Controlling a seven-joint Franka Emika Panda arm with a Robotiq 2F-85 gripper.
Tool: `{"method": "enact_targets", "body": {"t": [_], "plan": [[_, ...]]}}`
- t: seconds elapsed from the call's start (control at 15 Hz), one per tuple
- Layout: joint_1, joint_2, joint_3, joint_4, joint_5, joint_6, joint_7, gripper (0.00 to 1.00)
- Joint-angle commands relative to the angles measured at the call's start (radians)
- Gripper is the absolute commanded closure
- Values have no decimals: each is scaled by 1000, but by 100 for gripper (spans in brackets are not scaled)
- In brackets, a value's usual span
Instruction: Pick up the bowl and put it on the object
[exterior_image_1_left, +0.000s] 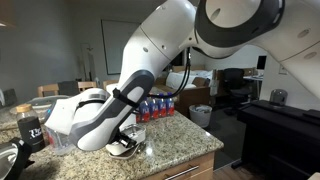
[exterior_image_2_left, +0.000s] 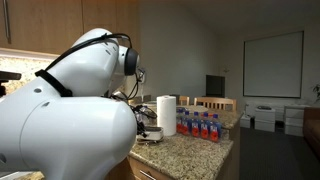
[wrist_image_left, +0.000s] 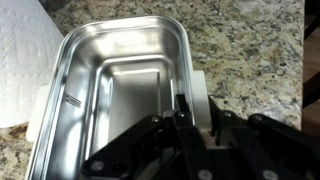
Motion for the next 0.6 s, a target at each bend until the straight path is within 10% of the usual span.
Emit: {"method": "enact_targets", "body": {"t": [0.0,0.53], "plan": [[-24,-62,14,-136,-104,62,85,95],[-31,-127,38,-291,-429,172,171,95]]}}
